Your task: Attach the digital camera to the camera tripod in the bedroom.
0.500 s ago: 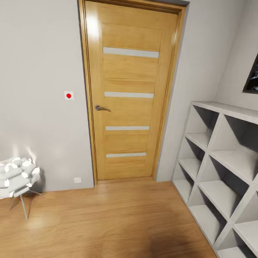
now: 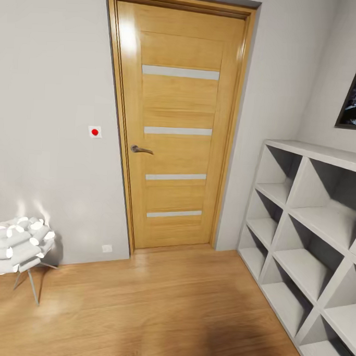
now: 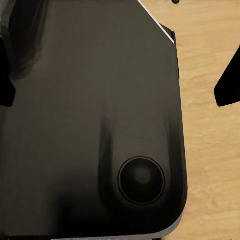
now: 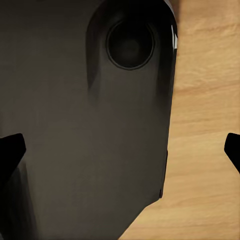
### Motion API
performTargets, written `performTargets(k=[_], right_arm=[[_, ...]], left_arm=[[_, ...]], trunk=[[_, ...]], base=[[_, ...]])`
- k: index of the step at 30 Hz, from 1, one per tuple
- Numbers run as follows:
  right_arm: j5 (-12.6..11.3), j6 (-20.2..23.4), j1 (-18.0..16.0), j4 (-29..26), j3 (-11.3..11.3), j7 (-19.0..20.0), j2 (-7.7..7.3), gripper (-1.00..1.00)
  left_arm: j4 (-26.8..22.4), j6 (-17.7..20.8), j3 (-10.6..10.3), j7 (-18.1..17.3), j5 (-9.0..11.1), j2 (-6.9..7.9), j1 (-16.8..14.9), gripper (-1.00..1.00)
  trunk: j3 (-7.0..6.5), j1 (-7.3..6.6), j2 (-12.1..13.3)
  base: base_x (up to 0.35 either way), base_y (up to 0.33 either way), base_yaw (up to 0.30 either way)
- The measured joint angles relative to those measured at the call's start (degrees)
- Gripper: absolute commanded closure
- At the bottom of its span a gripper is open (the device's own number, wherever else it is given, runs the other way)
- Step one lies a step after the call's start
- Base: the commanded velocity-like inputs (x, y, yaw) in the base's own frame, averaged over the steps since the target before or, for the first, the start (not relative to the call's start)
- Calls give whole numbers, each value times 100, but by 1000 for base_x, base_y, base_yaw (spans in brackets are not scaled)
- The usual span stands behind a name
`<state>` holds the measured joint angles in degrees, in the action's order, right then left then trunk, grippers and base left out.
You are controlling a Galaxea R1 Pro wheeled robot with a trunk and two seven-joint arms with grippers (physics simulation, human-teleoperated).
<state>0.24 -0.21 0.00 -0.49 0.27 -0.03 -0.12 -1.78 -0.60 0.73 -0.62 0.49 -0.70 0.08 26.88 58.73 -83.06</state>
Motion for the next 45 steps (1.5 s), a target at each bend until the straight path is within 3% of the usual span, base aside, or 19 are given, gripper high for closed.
performTargets(k=[20,29,33,35,40,42,45], right_arm=[[10,11,0,1,9,-6,-1,-100],[37,13,0,0,12,-5,-3,-100],[39,13,0,0,13,-5,-4,-100],[39,13,0,0,13,-5,-4,-100],[55,13,0,1,14,-5,-4,-100],[137,13,0,3,15,-6,0,-100],[196,13,0,2,15,-10,3,-100]], left_arm=[[-5,-3,1,3,2,-3,0,-100],[-10,-3,5,6,41,0,0,-100],[-11,-3,3,7,229,7,0,-100],[-11,0,5,7,614,13,0,-100],[-11,-1,-11,7,1118,20,0,-100],[-9,48,-19,27,1266,25,0,-100],[-9,60,-21,34,1293,26,0,-100]], trunk=[[0,0,0],[0,0,0],[0,0,0],[0,0,0],[0,-1,0],[0,-3,0],[0,-3,0]], base=[[0,0,2],[0,0,199],[0,0,266],[0,0,271],[65,0,272],[283,0,273],[305,0,273]])
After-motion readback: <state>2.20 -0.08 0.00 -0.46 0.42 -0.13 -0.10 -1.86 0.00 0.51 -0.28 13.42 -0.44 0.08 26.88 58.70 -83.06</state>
